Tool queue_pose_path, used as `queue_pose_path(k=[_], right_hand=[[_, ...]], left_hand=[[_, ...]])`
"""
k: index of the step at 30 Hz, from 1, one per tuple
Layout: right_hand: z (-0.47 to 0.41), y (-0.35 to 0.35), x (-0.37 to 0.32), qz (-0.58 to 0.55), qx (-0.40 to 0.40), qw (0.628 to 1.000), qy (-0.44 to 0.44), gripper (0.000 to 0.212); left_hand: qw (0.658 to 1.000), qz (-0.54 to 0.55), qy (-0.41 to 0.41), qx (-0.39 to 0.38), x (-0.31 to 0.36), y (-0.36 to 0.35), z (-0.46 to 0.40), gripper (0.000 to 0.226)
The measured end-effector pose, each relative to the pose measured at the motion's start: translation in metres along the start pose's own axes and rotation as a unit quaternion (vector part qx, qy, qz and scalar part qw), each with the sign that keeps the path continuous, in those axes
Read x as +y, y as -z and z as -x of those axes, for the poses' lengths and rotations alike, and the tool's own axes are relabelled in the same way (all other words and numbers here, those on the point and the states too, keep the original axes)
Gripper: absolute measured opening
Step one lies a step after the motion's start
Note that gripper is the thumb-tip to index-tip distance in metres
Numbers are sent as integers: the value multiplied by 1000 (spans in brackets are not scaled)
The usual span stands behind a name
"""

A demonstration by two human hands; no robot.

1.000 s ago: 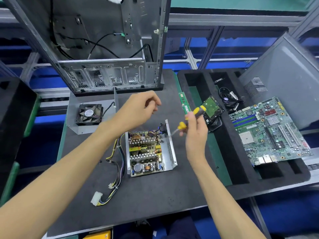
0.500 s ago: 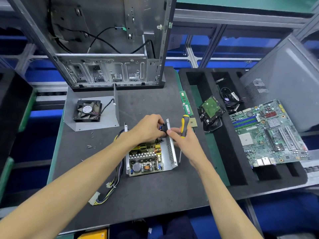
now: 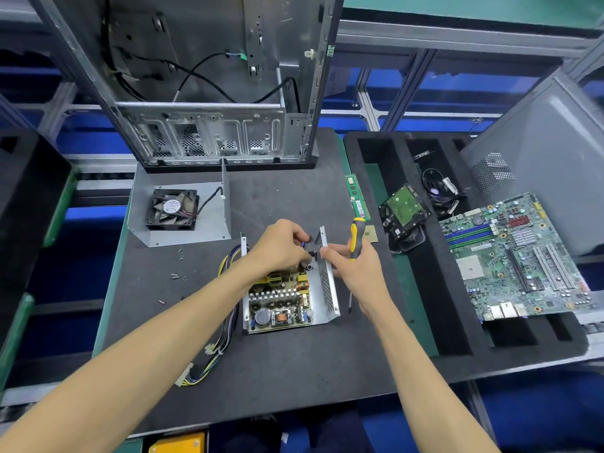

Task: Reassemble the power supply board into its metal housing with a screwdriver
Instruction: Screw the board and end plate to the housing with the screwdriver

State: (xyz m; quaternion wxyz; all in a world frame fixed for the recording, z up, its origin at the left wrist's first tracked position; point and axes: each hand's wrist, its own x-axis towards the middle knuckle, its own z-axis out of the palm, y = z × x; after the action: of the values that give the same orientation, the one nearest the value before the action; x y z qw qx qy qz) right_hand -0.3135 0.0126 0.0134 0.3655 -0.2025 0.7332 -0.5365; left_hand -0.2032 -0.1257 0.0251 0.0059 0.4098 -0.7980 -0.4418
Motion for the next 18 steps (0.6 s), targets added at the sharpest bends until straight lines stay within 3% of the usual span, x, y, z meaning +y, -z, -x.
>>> queue_pose_path(k=[8,18], right_hand=[[3,6,1,-63,-56,996,-11,36],[3,6,3,-103,-66,991,-45,17]], left_hand=[[983,-116,-125,67,1,-12,12,36],[926,-298,-222,69,5,-8,16,26]])
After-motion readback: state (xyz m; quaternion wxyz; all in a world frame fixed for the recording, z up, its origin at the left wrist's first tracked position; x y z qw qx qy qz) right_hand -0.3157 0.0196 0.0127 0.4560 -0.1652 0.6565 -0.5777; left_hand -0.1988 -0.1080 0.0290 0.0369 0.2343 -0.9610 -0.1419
